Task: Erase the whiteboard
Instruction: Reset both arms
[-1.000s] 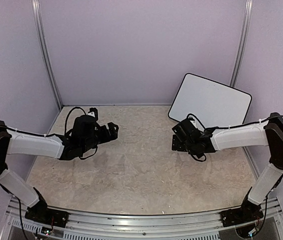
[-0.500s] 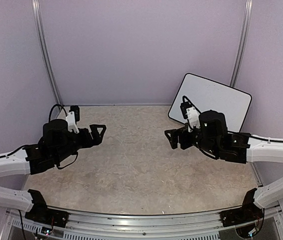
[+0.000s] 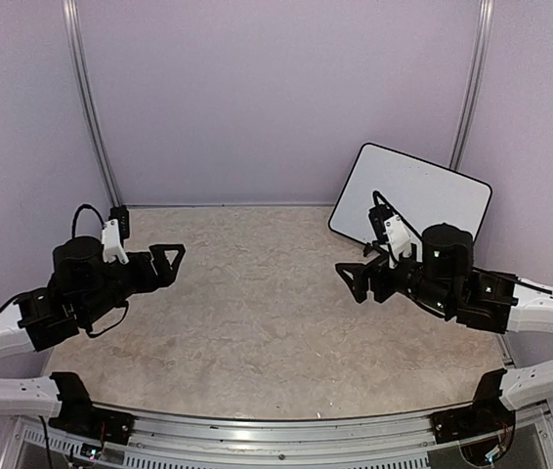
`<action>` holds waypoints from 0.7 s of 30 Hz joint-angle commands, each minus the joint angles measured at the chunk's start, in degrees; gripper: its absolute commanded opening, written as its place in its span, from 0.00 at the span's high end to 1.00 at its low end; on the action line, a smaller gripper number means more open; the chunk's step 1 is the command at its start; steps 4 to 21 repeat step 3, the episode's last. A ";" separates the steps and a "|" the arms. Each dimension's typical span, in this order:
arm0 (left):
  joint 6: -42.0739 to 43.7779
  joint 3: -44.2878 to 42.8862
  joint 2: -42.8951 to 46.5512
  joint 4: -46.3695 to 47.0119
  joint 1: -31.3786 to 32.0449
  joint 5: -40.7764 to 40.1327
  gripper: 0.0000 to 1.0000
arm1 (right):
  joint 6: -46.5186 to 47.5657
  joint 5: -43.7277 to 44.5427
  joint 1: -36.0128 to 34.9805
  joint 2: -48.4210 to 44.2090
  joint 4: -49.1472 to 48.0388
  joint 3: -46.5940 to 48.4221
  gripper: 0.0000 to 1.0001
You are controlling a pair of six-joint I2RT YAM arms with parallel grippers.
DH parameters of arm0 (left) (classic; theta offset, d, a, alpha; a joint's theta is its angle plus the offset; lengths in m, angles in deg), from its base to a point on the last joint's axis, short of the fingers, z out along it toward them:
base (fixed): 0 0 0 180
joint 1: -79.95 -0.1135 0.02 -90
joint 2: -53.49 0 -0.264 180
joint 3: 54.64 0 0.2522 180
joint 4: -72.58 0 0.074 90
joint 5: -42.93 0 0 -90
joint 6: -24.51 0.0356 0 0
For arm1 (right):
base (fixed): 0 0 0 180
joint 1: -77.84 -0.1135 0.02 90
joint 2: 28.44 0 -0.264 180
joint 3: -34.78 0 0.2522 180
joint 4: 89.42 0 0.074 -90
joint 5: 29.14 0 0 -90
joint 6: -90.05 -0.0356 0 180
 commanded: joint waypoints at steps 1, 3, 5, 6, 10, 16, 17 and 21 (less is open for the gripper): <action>0.88 0.17 -0.29 -1.69 0.32 -0.53 0.01 | 1.60 0.39 -0.23 -3.51 0.12 -1.81 0.01; 0.96 0.05 -0.03 -1.72 0.32 -0.44 0.01 | 2.25 -0.61 -0.19 -4.23 0.28 -1.85 0.01; 0.96 0.05 -0.03 -1.72 0.32 -0.44 0.01 | 2.25 -0.61 -0.19 -4.23 0.28 -1.85 0.01; 0.96 0.05 -0.03 -1.72 0.32 -0.44 0.01 | 2.25 -0.61 -0.19 -4.23 0.28 -1.85 0.01; 0.96 0.05 -0.03 -1.72 0.32 -0.44 0.01 | 2.25 -0.61 -0.19 -4.23 0.28 -1.85 0.01; 0.96 0.05 -0.03 -1.72 0.32 -0.44 0.01 | 2.25 -0.61 -0.19 -4.23 0.28 -1.85 0.01; 0.96 0.05 -0.03 -1.72 0.32 -0.44 0.01 | 2.25 -0.61 -0.19 -4.23 0.28 -1.85 0.01; 0.96 0.05 -0.03 -1.72 0.32 -0.44 0.01 | 2.25 -0.61 -0.19 -4.23 0.28 -1.85 0.01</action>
